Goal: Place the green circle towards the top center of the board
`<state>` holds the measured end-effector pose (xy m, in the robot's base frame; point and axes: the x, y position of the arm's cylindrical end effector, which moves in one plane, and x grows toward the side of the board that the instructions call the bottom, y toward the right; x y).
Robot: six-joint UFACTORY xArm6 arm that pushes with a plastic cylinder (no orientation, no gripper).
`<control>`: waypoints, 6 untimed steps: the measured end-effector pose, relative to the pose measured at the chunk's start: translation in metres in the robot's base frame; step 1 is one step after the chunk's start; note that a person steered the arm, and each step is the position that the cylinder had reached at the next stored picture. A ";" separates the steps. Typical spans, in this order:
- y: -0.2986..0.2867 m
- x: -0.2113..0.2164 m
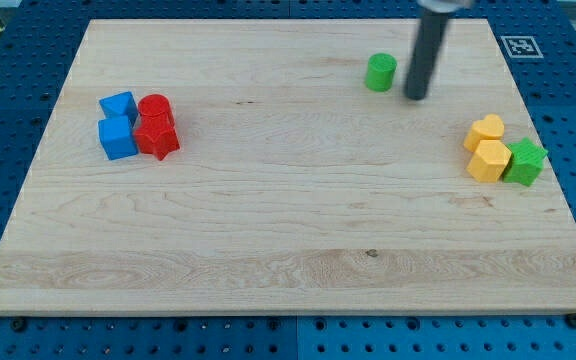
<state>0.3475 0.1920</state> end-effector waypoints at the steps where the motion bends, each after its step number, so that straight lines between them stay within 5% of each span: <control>1: -0.002 -0.016; 2: -0.040 -0.051; 6: -0.048 -0.053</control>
<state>0.2945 0.1443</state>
